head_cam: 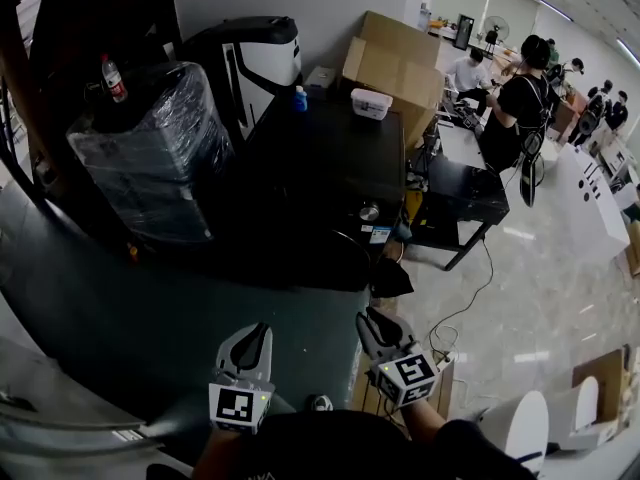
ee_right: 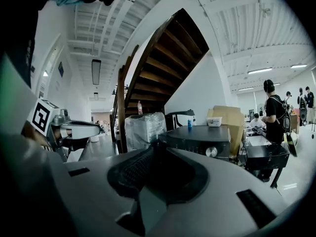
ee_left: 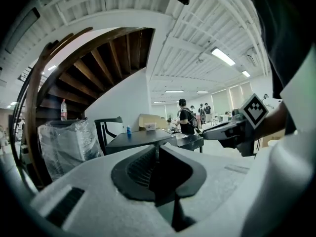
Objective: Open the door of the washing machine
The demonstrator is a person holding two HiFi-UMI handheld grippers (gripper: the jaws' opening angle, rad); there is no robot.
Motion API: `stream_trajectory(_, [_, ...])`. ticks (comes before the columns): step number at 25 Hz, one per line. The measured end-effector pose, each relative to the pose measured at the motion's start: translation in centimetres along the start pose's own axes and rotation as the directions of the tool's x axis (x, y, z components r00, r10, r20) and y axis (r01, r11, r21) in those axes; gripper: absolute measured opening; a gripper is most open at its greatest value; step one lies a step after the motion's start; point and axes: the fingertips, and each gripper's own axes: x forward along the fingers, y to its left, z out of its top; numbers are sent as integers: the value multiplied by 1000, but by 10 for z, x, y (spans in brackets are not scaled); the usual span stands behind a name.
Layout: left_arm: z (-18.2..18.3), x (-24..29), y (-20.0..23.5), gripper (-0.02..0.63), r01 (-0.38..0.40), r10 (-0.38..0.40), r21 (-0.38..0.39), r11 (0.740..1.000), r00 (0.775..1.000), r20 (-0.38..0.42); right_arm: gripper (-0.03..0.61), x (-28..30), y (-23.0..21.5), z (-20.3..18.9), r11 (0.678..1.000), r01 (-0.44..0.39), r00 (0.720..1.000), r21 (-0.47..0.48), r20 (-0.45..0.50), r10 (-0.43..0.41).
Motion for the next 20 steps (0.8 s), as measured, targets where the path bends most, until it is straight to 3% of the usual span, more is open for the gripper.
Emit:
stream_trajectory(3, [-5, 5, 1, 42, 23, -23, -34, 999, 1000, -7, 110, 7, 3, 2, 1000, -13, 1000, -6, 3, 13])
stream_trajectory(5, [-10, 8, 5, 178, 46, -48, -53, 998, 999, -20, 123, 15, 7, 2, 1000, -18, 1000, -6, -2, 18])
stream_trajectory(10, [-8, 28, 35, 181, 78, -78, 23, 997, 997, 15, 160, 45, 11, 0, 1000, -3, 1000, 4, -23, 3])
stream_trajectory(14, [-26, 46, 68, 186, 103, -103, -13, 995, 995, -5, 191, 74, 16, 4, 999, 31, 999, 23, -26, -31])
stream_trajectory(20, [-24, 74, 109, 196, 194, -194, -1, 981, 979, -58, 209, 110, 18, 10, 991, 132, 991, 30, -37, -131])
